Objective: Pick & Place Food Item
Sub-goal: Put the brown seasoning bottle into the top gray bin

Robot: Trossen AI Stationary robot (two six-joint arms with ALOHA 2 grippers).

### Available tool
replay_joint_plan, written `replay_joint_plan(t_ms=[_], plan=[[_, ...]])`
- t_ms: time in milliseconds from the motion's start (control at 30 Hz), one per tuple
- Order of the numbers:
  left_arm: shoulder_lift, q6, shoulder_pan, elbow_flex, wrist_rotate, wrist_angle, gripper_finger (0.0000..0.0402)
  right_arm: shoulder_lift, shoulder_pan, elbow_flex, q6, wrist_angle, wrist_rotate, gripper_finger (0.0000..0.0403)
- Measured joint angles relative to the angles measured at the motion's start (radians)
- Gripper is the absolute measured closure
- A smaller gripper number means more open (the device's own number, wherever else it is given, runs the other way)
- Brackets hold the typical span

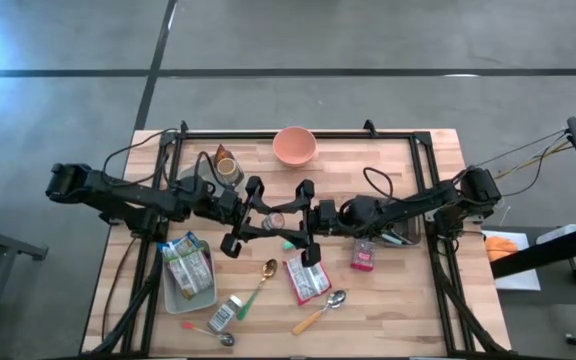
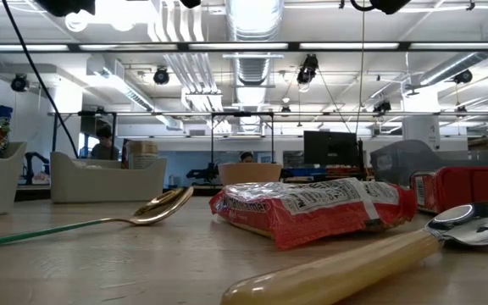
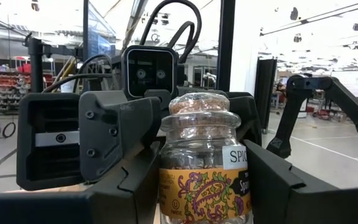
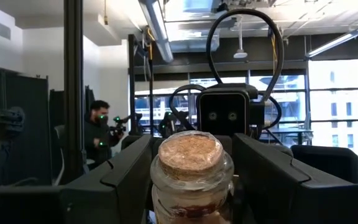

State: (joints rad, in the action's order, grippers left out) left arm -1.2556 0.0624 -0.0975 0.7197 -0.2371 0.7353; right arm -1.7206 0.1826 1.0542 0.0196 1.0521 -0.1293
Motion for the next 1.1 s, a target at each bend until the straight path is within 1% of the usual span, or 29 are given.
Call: replay_joint_plan(t_ms=[867, 933, 1033, 1100], plan=[[0.0, 0.009, 0.0, 0.001, 0.001, -0.003, 0.022, 0.001, 0.0, 0.002, -0.013, -0.053, 0.006, 0.0189], [0.0, 0.013, 0.0, 0.001, 0.0, -0.003, 0.022, 0.001, 0.0, 0.002, -0.018, -0.054, 0.001, 0.0197], [0.0, 0.027, 0.0, 0.001, 0.0, -0.003, 0.022, 0.001, 0.0, 0.002, -0.027, -0.055, 0.002, 0.0226], [0.0, 0.027, 0.0, 0.001, 0.0, -0.003, 0.022, 0.0, 0.0, 0.002, -0.031, -0.055, 0.002, 0.0229]])
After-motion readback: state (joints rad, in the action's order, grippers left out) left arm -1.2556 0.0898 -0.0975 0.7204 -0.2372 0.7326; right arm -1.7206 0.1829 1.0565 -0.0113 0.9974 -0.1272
